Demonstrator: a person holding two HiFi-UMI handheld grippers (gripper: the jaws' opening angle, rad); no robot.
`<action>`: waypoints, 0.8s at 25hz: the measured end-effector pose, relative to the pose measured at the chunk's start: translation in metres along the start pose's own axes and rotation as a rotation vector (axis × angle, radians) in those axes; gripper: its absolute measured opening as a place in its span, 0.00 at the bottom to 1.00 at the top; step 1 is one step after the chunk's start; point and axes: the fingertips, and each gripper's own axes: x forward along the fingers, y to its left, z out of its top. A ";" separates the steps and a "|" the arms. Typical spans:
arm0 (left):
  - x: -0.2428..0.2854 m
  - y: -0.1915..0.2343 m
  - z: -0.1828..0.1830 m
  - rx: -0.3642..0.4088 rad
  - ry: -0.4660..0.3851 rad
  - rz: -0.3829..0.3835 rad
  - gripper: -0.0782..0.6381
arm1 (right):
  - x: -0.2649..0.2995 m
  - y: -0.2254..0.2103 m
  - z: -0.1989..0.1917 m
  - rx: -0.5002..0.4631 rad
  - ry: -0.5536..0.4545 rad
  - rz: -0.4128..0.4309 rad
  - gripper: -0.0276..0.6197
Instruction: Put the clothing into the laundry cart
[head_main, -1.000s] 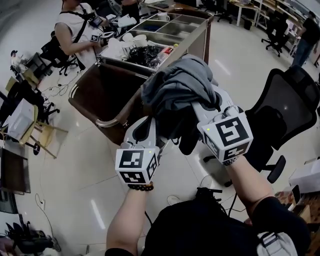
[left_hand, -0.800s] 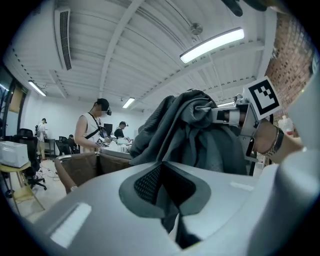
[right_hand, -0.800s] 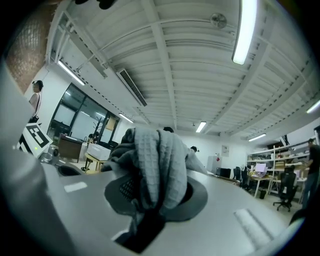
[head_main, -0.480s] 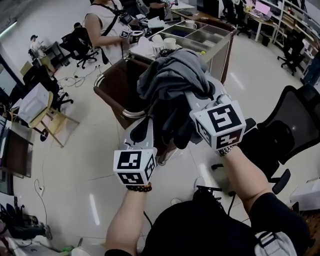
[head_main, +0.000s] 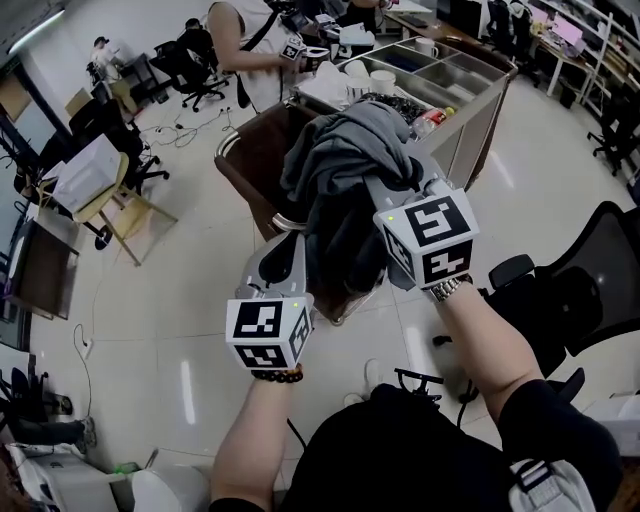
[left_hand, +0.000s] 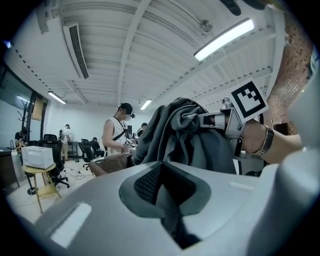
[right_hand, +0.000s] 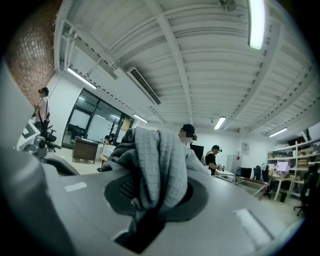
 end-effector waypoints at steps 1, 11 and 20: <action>0.003 0.010 -0.001 -0.004 0.002 0.010 0.11 | 0.014 0.002 -0.006 0.001 0.016 0.012 0.17; 0.040 0.047 -0.040 -0.018 0.029 0.076 0.11 | 0.090 0.008 -0.108 0.014 0.188 0.117 0.20; 0.080 0.070 -0.063 -0.028 0.044 0.107 0.11 | 0.137 0.018 -0.174 -0.001 0.299 0.254 0.44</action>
